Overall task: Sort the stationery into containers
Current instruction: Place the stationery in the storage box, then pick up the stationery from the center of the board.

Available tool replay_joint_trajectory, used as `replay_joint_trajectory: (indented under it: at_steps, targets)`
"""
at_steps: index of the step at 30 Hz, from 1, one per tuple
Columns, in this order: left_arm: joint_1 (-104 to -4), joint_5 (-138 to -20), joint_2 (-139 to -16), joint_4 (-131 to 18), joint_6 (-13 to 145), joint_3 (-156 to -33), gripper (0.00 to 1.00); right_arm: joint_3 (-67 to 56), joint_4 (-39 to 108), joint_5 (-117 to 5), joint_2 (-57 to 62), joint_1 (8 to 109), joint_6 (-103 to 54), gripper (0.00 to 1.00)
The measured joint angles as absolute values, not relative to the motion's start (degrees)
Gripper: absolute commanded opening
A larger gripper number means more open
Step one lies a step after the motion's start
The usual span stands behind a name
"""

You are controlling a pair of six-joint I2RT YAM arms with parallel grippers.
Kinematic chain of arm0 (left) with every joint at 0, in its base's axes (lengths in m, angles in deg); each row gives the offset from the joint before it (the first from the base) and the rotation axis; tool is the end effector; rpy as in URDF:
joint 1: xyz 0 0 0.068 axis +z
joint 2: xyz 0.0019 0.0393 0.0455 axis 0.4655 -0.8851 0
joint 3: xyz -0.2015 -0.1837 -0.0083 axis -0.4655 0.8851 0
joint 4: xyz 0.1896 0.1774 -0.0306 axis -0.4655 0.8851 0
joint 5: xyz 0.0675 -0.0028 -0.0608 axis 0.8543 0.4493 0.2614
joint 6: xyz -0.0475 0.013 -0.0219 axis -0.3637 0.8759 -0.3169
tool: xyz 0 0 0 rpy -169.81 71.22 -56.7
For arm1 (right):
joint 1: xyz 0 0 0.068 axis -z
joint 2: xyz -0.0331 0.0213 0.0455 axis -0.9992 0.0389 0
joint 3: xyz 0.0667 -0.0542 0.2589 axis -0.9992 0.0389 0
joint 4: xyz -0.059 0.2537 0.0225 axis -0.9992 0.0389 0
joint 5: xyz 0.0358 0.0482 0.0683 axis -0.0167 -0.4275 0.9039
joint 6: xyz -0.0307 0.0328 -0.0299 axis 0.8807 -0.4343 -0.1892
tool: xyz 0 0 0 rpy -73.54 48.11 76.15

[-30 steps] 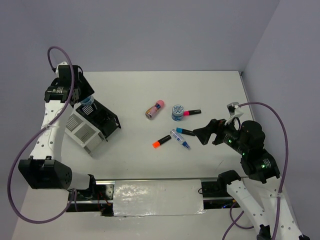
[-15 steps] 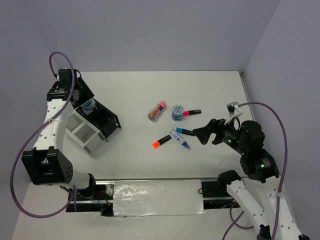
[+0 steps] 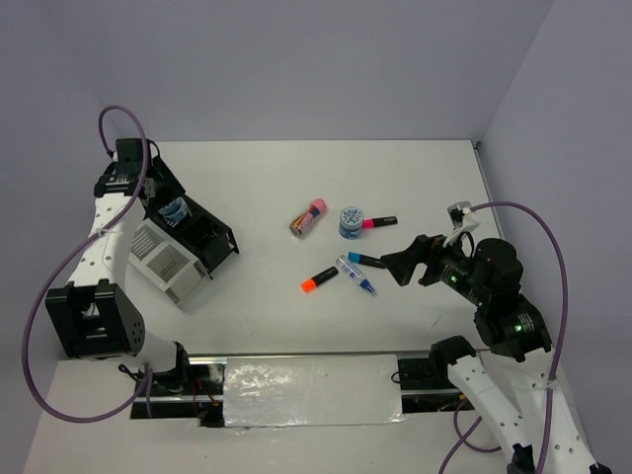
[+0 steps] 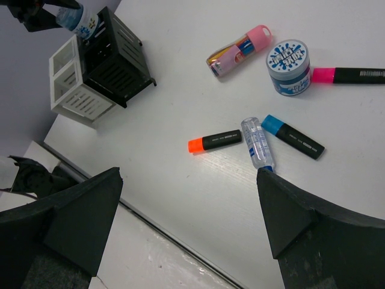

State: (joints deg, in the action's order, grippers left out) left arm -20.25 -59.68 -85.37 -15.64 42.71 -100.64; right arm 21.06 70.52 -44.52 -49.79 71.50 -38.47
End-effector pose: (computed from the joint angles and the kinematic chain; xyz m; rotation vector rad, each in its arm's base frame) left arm 0.3149 0.0483 0.3367 -0.9246 2.1274 -0.0121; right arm 0.0943 0.0398 0.3512 -0.1655 1.9039 0.7546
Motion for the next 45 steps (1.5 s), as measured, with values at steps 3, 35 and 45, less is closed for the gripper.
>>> replay_joint_trajectory:
  at_steps: [3,35,45]
  targets:
    - [-20.3,-60.1,-85.4,-15.6,42.7,-100.3,0.09,21.1,70.5,-44.5,-49.8,71.5,-38.5,1.0]
    - [-24.2,-61.1,-86.9,-16.2,43.3,-100.1,0.99,21.1,70.5,-45.1,-50.2,71.5,-38.5,1.0]
    - [-56.6,-68.5,-86.2,-32.6,49.1,-103.4,0.99,18.1,75.0,-58.9,-52.5,71.4,-42.3,1.0]
